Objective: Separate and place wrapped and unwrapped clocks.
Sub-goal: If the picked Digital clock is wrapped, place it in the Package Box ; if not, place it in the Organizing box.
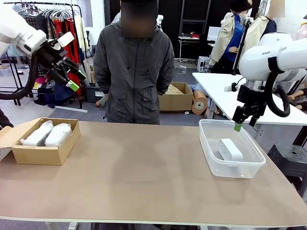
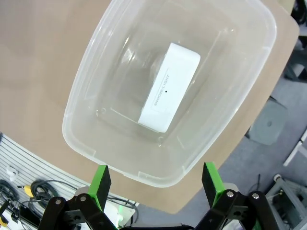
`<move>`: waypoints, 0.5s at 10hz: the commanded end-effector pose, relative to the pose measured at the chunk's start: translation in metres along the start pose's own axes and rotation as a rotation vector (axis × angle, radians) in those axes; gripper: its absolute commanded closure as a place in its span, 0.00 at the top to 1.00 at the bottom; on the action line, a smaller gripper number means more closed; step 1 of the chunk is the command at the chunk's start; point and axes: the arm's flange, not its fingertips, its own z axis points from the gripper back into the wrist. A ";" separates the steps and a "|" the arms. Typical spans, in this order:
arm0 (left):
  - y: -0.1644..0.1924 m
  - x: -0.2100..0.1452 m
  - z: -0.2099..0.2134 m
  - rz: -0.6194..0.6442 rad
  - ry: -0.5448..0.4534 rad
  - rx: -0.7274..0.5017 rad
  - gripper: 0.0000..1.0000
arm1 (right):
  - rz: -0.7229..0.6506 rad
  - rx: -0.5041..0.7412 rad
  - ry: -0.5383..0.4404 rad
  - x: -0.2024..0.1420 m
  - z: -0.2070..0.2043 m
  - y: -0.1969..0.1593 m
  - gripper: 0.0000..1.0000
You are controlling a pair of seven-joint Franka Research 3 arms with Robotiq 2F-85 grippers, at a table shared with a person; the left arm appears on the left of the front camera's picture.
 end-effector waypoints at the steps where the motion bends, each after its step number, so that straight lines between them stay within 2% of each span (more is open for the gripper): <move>1: -0.001 0.000 0.002 0.003 0.014 -0.001 1.00 | 0.172 -0.011 -0.035 0.007 0.003 0.008 1.00; 2: -0.001 0.000 0.002 0.003 0.014 -0.001 1.00 | 0.321 0.000 -0.089 0.014 0.000 0.030 1.00; 3: -0.001 0.000 0.002 0.003 0.014 -0.001 1.00 | 0.435 -0.002 -0.103 0.017 0.012 0.032 1.00; 5: -0.001 0.000 0.002 0.003 0.014 -0.001 1.00 | 0.565 0.051 -0.172 0.015 0.032 0.055 1.00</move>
